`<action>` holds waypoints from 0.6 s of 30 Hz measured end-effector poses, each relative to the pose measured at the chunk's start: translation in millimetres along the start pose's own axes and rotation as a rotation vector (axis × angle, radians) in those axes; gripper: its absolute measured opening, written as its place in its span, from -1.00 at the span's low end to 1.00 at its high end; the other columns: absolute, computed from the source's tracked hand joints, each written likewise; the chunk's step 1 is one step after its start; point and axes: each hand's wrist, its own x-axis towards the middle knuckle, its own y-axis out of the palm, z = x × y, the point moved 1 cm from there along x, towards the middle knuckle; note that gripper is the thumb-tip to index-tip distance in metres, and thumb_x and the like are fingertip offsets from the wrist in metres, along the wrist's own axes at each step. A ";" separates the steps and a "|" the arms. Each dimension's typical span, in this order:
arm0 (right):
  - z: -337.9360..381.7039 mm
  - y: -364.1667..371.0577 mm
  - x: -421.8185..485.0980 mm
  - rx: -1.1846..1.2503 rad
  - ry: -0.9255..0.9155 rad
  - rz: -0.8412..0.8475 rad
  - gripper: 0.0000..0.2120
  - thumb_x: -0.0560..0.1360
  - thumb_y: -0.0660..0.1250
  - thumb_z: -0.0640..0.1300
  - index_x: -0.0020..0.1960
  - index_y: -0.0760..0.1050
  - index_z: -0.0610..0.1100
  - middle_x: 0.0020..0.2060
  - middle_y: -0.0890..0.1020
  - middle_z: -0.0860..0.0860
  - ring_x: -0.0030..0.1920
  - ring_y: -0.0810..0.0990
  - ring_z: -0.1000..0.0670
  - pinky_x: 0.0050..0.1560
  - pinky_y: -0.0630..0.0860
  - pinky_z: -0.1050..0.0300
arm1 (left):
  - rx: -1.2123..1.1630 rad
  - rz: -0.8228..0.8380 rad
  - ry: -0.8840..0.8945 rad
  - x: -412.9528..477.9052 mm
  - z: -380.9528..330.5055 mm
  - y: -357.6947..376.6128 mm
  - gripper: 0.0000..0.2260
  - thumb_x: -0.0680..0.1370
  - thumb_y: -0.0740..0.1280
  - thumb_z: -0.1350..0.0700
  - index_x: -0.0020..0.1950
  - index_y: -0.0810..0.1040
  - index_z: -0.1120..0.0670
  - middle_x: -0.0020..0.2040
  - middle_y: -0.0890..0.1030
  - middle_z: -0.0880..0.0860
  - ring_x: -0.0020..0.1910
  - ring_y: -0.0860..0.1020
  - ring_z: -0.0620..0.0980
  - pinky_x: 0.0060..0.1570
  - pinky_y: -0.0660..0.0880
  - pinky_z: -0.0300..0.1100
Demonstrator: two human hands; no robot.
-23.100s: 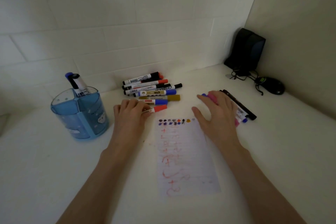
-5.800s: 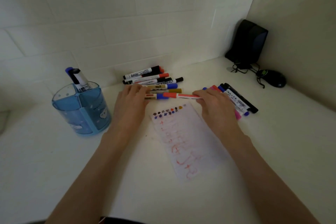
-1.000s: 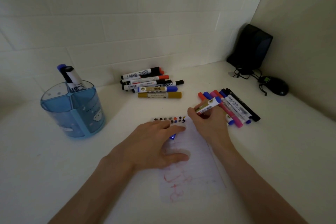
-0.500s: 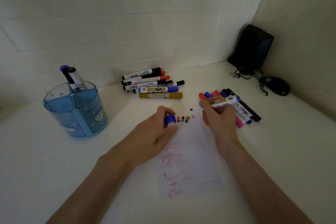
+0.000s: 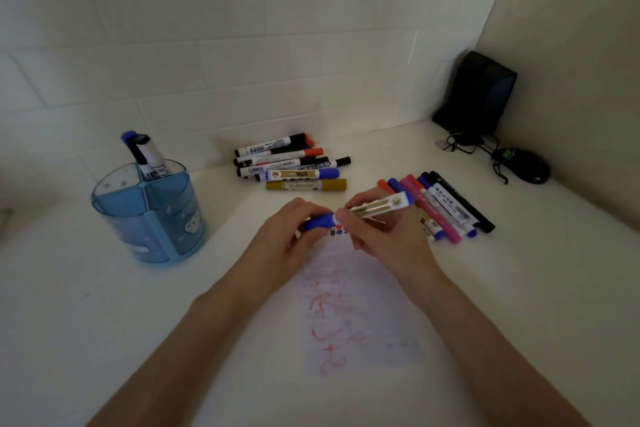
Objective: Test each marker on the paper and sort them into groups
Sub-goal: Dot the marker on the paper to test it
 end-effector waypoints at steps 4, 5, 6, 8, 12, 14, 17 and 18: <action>9.4 -2.2 1.5 0.076 0.155 0.097 -0.68 0.51 0.47 0.14 0.07 0.73 -0.09 -0.17 0.77 -0.09 -0.28 0.71 -0.08 -0.32 0.60 0.20 | 0.043 0.026 -0.018 -1.8 3.7 -2.7 -0.81 0.66 0.25 0.07 0.26 0.51 -0.11 0.06 0.53 -0.19 0.01 0.50 -0.25 -0.06 0.40 -0.45; 11.8 -5.2 2.3 0.187 0.244 0.114 -0.61 0.58 0.37 0.18 0.06 0.75 -0.12 -0.11 0.77 -0.17 -0.26 0.72 -0.15 -0.32 0.63 0.15 | 0.055 0.028 -0.042 -1.9 5.0 -2.9 -0.79 0.66 0.25 0.06 0.27 0.50 -0.15 0.05 0.53 -0.24 0.01 0.49 -0.31 -0.06 0.39 -0.48; 12.8 -9.1 2.9 0.258 0.301 0.105 -0.57 0.64 0.27 0.15 0.05 0.76 -0.16 -0.10 0.76 -0.23 -0.27 0.72 -0.19 -0.32 0.63 0.12 | 0.048 0.025 -0.063 -2.0 5.5 -2.8 -0.78 0.66 0.25 0.04 0.29 0.50 -0.17 0.04 0.52 -0.29 0.01 0.49 -0.36 -0.07 0.37 -0.51; 9.5 -15.7 3.3 0.180 0.280 0.013 -0.61 0.69 0.21 0.01 -0.04 0.77 -0.13 -0.23 0.75 -0.20 -0.38 0.66 -0.15 -0.40 0.59 0.13 | 0.002 0.010 -0.088 -2.2 3.9 -3.0 -0.77 0.65 0.28 0.04 0.30 0.51 -0.17 0.02 0.54 -0.32 0.00 0.50 -0.38 -0.06 0.37 -0.55; -2.8 -15.3 4.6 0.003 0.210 -0.149 -0.73 0.65 0.34 -0.08 -0.14 0.65 -0.20 -0.47 0.46 -0.03 -0.52 0.35 0.10 -0.52 0.32 0.28 | 0.059 -0.022 0.009 -3.1 2.1 -4.7 -0.80 0.64 0.28 0.08 0.24 0.56 -0.06 0.05 0.56 -0.25 0.01 0.49 -0.40 0.00 0.34 -0.55; -5.6 -10.4 6.4 -0.013 0.192 -0.207 -0.74 0.64 0.35 -0.11 -0.13 0.57 -0.28 -0.37 0.41 -0.10 -0.48 0.32 0.17 -0.49 0.32 0.35 | 0.114 -0.019 0.047 -4.5 2.6 -4.8 -0.79 0.65 0.27 0.08 0.26 0.56 -0.02 0.05 0.53 -0.23 0.00 0.46 -0.44 0.02 0.31 -0.58; -8.4 -3.9 6.4 -0.080 0.130 -0.262 -0.77 0.63 0.35 -0.18 -0.21 0.54 -0.18 -0.32 0.46 -0.10 -0.37 0.48 0.22 -0.40 0.43 0.42 | 0.151 -0.043 0.098 -5.0 3.5 -4.5 -0.79 0.64 0.29 0.13 0.27 0.58 0.05 0.05 0.57 -0.14 -0.03 0.42 -0.37 0.05 0.29 -0.60; -8.8 -2.8 6.0 -0.098 0.107 -0.258 -0.74 0.62 0.34 -0.21 -0.25 0.54 -0.17 -0.34 0.47 -0.05 -0.35 0.50 0.24 -0.38 0.44 0.43 | 0.156 -0.061 0.111 -4.6 3.8 -4.7 -0.79 0.64 0.31 0.16 0.25 0.59 0.06 0.05 0.60 -0.10 -0.04 0.42 -0.34 0.05 0.29 -0.60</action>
